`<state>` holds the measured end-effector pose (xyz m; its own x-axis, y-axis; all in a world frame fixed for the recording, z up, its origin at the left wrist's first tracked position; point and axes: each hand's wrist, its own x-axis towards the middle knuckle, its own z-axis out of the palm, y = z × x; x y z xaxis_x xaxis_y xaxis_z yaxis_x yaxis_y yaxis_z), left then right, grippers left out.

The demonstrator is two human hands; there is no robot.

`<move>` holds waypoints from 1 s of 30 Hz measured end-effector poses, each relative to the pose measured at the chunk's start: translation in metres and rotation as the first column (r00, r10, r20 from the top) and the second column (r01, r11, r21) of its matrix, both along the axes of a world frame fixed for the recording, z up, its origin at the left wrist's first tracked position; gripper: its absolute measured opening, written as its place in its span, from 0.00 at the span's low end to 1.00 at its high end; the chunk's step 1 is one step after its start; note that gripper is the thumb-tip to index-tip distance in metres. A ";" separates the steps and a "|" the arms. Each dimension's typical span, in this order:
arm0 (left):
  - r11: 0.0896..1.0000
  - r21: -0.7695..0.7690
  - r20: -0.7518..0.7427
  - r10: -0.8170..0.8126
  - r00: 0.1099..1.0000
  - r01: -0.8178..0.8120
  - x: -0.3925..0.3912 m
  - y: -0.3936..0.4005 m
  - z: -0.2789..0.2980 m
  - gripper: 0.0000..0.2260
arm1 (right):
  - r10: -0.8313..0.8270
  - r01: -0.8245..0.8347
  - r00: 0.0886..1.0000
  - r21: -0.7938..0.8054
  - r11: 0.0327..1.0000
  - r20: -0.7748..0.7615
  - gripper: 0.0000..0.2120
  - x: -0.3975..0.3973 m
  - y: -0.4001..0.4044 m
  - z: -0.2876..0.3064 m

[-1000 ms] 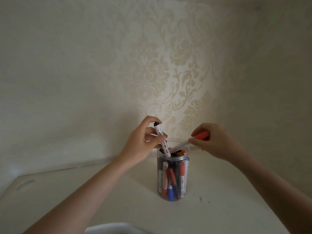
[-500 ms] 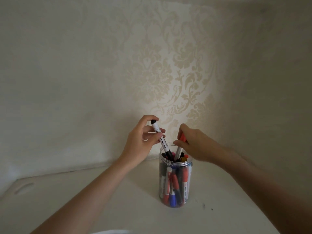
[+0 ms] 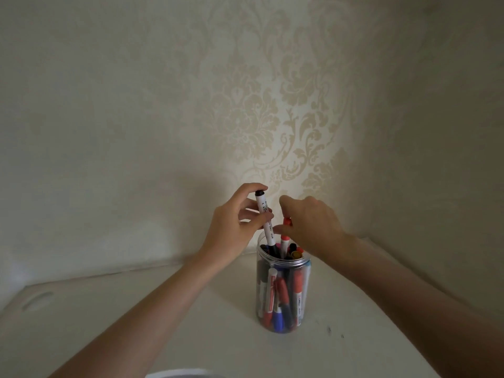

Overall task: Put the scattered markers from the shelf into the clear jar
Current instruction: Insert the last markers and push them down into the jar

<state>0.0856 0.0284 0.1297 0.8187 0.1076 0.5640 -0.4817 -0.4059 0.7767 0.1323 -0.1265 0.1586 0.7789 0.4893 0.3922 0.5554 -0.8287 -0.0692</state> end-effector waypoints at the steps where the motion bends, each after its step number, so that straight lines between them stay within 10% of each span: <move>1: 1.000 0.006 0.006 0.012 1.000 -0.012 -0.001 0.001 -0.001 0.17 | 0.001 0.000 0.999 -0.020 1.000 0.033 0.17 0.000 -0.001 -0.001; 16: 0.993 -0.046 0.054 0.108 0.993 -0.106 -0.010 -0.004 0.008 0.18 | 0.083 -0.082 0.996 0.025 0.996 -0.025 0.12 0.003 -0.007 -0.012; 18: 0.993 -0.068 0.043 0.100 0.994 -0.097 -0.012 -0.004 0.008 0.17 | 0.150 -0.114 0.977 0.217 0.969 -0.154 0.10 0.002 -0.014 -0.020; 20: 0.996 -0.074 0.023 0.056 0.998 -0.054 -0.014 -0.003 0.009 0.17 | 0.175 -0.045 0.966 0.547 0.836 -0.188 0.06 0.002 -0.026 -0.022; 25: 0.998 0.028 -0.070 -0.054 0.996 0.056 -0.018 -0.002 0.013 0.17 | 0.319 0.130 0.938 0.991 0.041 -0.136 0.05 0.007 -0.059 0.016; 27: 0.997 0.038 -0.094 -0.065 0.993 0.069 -0.017 -0.002 0.015 0.17 | 0.235 0.067 0.968 0.993 0.099 -0.089 0.08 0.010 -0.067 0.024; 30: 0.995 0.035 -0.125 -0.091 0.988 0.096 -0.016 -0.003 0.018 0.17 | 0.190 0.069 0.960 0.836 0.544 -0.203 0.07 0.006 -0.070 0.009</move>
<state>0.0696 0.0253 0.1476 0.8873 0.0060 0.4611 -0.4212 -0.3964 0.8157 0.1381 -0.1965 0.1676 0.8878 0.0938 0.4505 0.4574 -0.2883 -0.8413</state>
